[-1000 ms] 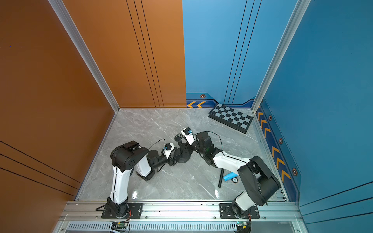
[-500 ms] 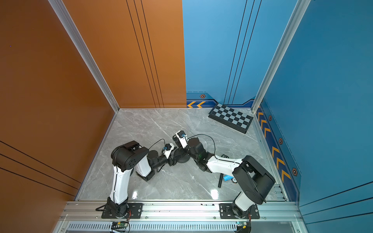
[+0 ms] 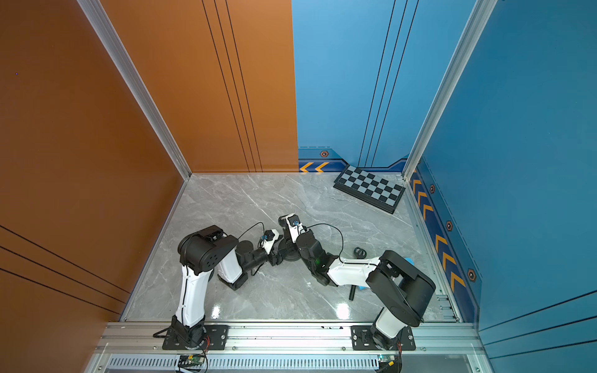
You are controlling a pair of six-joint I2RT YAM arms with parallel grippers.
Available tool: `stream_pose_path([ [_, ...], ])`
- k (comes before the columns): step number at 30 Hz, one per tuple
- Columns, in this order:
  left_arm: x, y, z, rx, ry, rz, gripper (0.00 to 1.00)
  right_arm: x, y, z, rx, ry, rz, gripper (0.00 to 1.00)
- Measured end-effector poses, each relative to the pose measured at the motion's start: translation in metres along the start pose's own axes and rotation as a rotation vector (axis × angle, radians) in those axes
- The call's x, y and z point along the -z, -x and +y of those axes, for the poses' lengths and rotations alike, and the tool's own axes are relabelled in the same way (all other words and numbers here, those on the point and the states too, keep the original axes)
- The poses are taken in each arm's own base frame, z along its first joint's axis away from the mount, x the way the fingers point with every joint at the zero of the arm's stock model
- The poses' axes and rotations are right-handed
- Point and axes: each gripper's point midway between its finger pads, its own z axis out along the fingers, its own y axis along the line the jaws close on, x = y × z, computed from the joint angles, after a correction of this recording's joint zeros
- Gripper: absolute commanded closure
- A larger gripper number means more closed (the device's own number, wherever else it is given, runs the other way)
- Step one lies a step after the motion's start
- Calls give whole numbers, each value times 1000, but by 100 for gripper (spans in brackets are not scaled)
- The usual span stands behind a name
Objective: Assemble a microphone stand
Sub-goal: Screw the microphone stand pole into the microphone stand base.
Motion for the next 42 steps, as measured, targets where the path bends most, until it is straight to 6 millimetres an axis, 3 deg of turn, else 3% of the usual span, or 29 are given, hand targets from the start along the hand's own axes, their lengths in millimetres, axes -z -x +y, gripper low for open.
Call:
stream_pose_path([
  [5, 0, 0, 0, 0, 0, 0, 29, 0, -6, -3, 31, 224, 56, 51],
  [10, 0, 0, 0, 0, 0, 0, 29, 0, 4, -3, 53, 354, 64, 55],
  [11, 0, 0, 0, 0, 0, 0, 29, 0, 7, -2, 55, 368, 60, 58],
  [13, 0, 0, 0, 0, 0, 0, 29, 0, 13, 1, 68, 392, 49, 75],
  [17, 0, 0, 0, 0, 0, 0, 29, -1, 14, 5, 76, 404, 44, 93],
  [19, 0, 0, 0, 0, 0, 0, 29, -3, 13, 7, 79, 351, 37, 93],
  [21, 0, 0, 0, 0, 0, 0, 29, -2, 13, 10, 75, 236, 13, 100],
  [26, 0, -1, -5, 0, -17, 2, 29, 20, 8, 12, 25, -134, -85, 100],
  [28, 0, -1, -7, 0, -25, 4, 29, 22, 7, 10, 14, -216, -97, 96],
  [30, 0, -2, -7, 1, -26, 5, 29, 21, 7, 6, 4, -250, -99, 68],
  [32, 0, -2, -7, 1, -26, 5, 29, 18, 5, 4, 3, -235, -90, 55],
  [38, 0, -2, -7, 1, -26, 5, 29, 4, -6, 2, -6, -4, -22, 46],
  [42, 0, -1, -8, -4, -32, 5, 29, 12, -3, -1, 47, 173, 23, 45],
])
